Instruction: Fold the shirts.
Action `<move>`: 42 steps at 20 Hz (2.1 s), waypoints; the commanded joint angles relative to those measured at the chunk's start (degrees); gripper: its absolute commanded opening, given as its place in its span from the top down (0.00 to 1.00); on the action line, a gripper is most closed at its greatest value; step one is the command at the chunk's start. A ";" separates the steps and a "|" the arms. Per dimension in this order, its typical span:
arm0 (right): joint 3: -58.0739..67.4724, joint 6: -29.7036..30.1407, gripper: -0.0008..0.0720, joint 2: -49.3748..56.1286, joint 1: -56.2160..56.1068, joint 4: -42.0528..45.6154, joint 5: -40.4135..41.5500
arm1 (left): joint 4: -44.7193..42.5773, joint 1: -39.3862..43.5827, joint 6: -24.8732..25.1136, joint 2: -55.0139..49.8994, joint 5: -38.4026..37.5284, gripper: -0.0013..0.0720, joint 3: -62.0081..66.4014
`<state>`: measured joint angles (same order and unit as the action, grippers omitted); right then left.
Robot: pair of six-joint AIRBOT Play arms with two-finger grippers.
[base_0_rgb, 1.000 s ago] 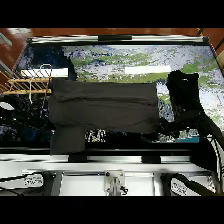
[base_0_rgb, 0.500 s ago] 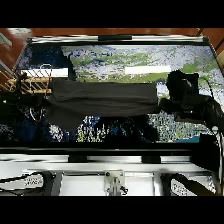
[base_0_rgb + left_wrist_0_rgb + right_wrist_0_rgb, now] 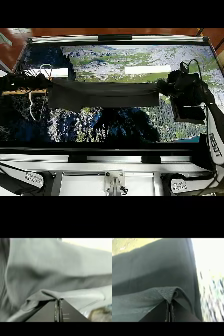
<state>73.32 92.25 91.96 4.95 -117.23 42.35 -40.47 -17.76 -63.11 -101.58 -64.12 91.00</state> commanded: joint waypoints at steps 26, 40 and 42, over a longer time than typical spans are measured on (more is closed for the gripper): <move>2.21 -2.27 0.13 10.62 0.09 -5.60 1.01 | 10.49 4.26 0.98 -7.39 -12.15 0.20 9.09; 6.08 0.72 0.87 -4.37 -3.93 -5.20 7.30 | 24.96 13.03 6.51 -7.54 -12.07 0.93 9.07; 6.08 0.20 0.87 -9.62 -3.96 -5.18 11.50 | 18.60 16.87 5.25 -7.54 -11.28 0.93 9.07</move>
<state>79.24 92.51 88.79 1.08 -122.98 47.35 -16.29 -5.04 -56.88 -109.08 -76.44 100.03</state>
